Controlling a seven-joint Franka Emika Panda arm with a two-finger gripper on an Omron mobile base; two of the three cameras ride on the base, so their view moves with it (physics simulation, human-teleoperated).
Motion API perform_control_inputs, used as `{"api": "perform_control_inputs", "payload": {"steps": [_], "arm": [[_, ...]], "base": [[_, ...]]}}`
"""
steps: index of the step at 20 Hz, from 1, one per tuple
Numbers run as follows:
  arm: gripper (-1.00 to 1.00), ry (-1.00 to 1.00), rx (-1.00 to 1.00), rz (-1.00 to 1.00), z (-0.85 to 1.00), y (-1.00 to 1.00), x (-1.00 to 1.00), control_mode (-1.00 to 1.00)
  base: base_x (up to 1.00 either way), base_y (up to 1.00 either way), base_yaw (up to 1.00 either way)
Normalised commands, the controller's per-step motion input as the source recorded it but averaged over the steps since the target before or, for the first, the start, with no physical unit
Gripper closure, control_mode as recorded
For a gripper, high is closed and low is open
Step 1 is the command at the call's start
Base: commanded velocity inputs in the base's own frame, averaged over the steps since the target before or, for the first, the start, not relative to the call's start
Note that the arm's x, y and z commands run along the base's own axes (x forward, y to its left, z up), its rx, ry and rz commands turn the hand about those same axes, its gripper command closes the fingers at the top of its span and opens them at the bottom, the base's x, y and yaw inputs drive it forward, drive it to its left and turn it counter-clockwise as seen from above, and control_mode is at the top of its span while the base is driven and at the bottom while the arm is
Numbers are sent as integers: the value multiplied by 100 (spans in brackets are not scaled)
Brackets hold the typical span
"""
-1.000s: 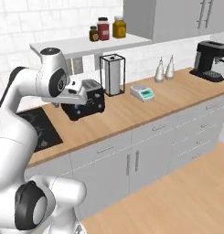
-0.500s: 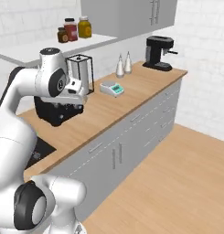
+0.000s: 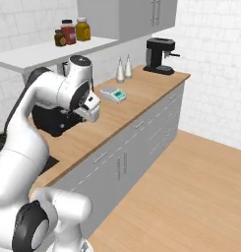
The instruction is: Take a straw from the drawer in front and place it inside the glass cup on the dining counter.
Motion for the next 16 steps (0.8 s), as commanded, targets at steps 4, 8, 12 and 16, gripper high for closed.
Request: {"api": "perform_control_inputs", "payload": {"steps": [4, 8, 12, 16], "arm": [[-100, 0, 60, -21, -45, -100, 7, -100], [-100, 0, 63, -10, -91, -99, 35, -100], [-100, 0, 57, -1, -100, -61, 41, -100], [-100, -2, 36, 0, -100, -10, 52, -100]], "base": [[0, 0, 0], [0, 0, 0], [0, 0, 0], [0, 0, 0]]}}
